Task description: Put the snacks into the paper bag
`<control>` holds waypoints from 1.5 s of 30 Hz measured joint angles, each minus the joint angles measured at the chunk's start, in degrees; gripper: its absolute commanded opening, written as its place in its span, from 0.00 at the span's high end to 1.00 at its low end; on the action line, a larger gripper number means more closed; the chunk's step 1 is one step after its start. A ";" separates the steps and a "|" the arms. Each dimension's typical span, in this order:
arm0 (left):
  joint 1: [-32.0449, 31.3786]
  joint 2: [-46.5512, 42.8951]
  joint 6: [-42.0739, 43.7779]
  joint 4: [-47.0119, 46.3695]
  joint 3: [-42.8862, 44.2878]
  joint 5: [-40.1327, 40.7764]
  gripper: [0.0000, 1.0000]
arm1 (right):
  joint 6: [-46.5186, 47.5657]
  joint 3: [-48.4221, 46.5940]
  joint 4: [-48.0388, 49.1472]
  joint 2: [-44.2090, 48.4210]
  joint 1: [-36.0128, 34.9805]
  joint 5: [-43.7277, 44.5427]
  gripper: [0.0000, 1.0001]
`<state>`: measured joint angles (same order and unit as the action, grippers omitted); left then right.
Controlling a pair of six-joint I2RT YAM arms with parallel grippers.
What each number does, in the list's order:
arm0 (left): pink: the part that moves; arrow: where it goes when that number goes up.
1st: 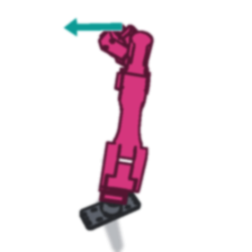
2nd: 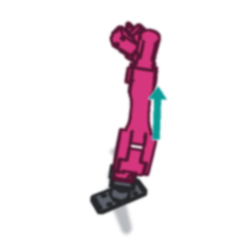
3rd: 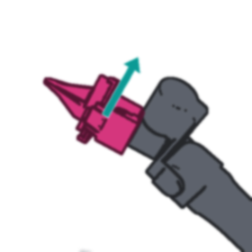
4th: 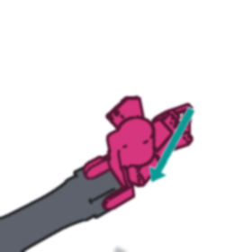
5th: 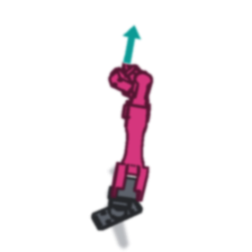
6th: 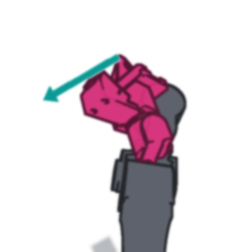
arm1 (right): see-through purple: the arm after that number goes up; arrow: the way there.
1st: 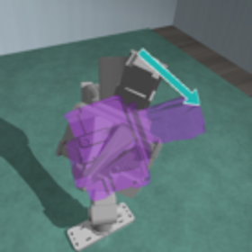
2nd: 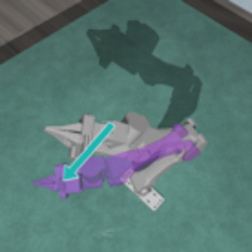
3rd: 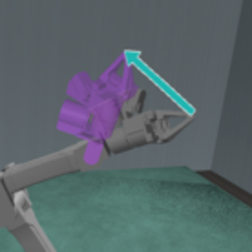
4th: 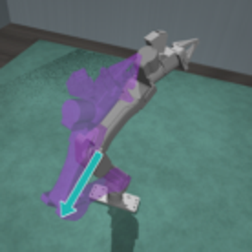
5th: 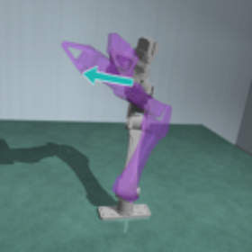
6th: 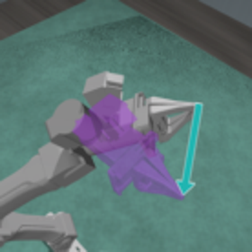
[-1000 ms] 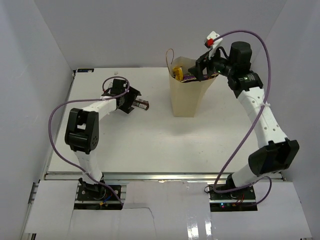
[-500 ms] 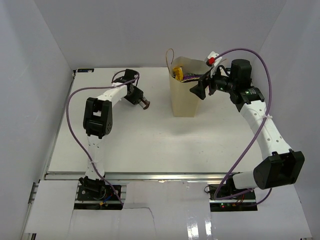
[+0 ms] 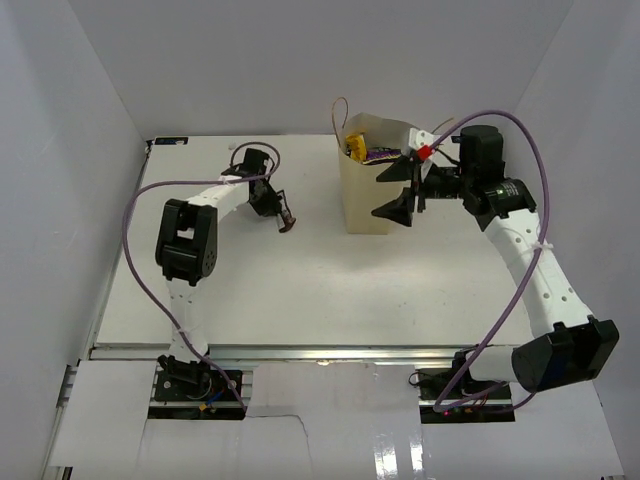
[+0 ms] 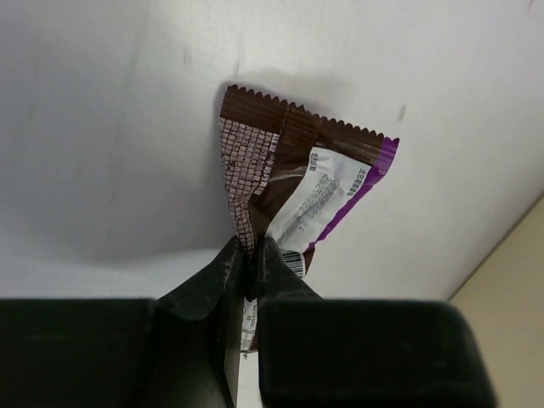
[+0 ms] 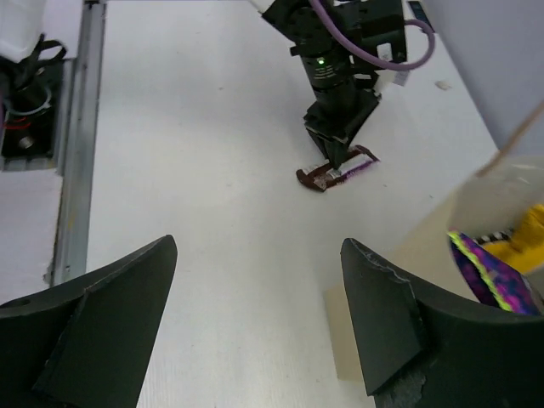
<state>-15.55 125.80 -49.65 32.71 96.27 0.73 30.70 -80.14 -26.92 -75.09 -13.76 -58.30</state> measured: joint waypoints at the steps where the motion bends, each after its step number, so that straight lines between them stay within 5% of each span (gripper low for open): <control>1: 0.00 -2.40 1.92 -2.19 -4.00 -1.86 0.93 | 1.75 0.17 -1.62 0.11 -1.44 -0.81 0.17; 7: -0.04 -24.06 9.90 -15.74 -29.88 -17.55 0.92 | -0.68 8.33 -1.27 2.14 -14.25 5.97 0.20; 14: -1.20 -48.39 11.17 -37.22 -53.88 -34.56 0.92 | -29.66 16.09 10.84 -2.27 -20.46 20.13 0.20; 23: -3.67 -58.27 8.15 -42.49 -62.38 -40.72 0.92 | -60.41 14.43 21.11 -12.87 -23.43 27.39 0.23; 27: -3.85 -61.83 6.93 -44.37 -62.73 -41.27 0.91 | -65.35 13.92 23.41 -13.92 -26.40 28.17 0.36; 31: -4.09 -63.98 5.97 -44.96 -63.32 -41.51 0.89 | -68.04 13.90 25.38 -14.19 -28.13 27.98 0.74; 34: -3.96 -64.76 5.22 -45.20 -64.08 -41.18 0.71 | -68.50 13.75 25.99 -14.21 -28.26 27.02 0.92; 40: -3.50 -67.60 4.42 -44.52 -65.16 -38.91 0.31 | -62.42 11.69 25.90 -12.98 -28.06 25.29 0.92; 45: -4.11 -74.34 6.67 -42.82 -64.83 -38.21 0.16 | -49.83 9.09 25.29 -8.63 -25.86 20.52 0.92</control>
<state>-19.66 51.46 -42.98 -10.11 31.44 -37.47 -19.14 -71.05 -1.63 -83.72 -39.62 -37.78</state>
